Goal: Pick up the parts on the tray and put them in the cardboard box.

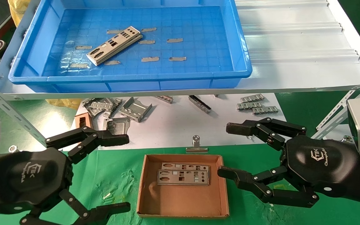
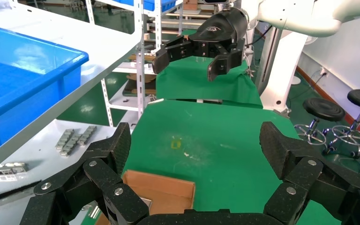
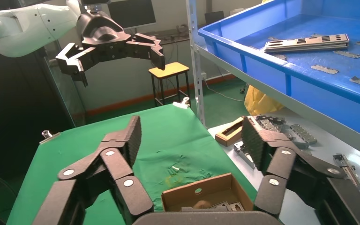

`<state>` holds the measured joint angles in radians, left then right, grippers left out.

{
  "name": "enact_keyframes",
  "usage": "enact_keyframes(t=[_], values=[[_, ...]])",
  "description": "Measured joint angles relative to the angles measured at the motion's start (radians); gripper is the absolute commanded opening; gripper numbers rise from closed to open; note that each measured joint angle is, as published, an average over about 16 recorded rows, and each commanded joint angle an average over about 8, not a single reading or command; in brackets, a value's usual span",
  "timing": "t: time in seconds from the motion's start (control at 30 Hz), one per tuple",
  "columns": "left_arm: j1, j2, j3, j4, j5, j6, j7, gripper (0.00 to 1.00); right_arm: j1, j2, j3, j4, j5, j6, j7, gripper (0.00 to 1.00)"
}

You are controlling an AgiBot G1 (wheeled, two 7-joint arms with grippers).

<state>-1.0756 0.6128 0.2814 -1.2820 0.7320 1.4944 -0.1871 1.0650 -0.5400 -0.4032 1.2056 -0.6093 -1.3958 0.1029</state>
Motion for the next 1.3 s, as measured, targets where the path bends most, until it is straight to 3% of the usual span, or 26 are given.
enact_keyframes(t=[0.2,0.47,0.73,1.3], values=[[0.000,0.000,0.000,0.000,0.000,0.000,0.000,1.00,0.000,0.000,0.000,0.000,0.000,0.000,0.000,0.00],[0.000,0.000,0.000,0.000,0.000,0.000,0.000,1.00,0.000,0.000,0.000,0.000,0.000,0.000,0.000,0.97],[0.000,0.000,0.000,0.000,0.000,0.000,0.000,1.00,0.000,0.000,0.000,0.000,0.000,0.000,0.000,0.00],[0.000,0.000,0.000,0.000,0.000,0.000,0.000,1.00,0.000,0.000,0.000,0.000,0.000,0.000,0.000,0.00]])
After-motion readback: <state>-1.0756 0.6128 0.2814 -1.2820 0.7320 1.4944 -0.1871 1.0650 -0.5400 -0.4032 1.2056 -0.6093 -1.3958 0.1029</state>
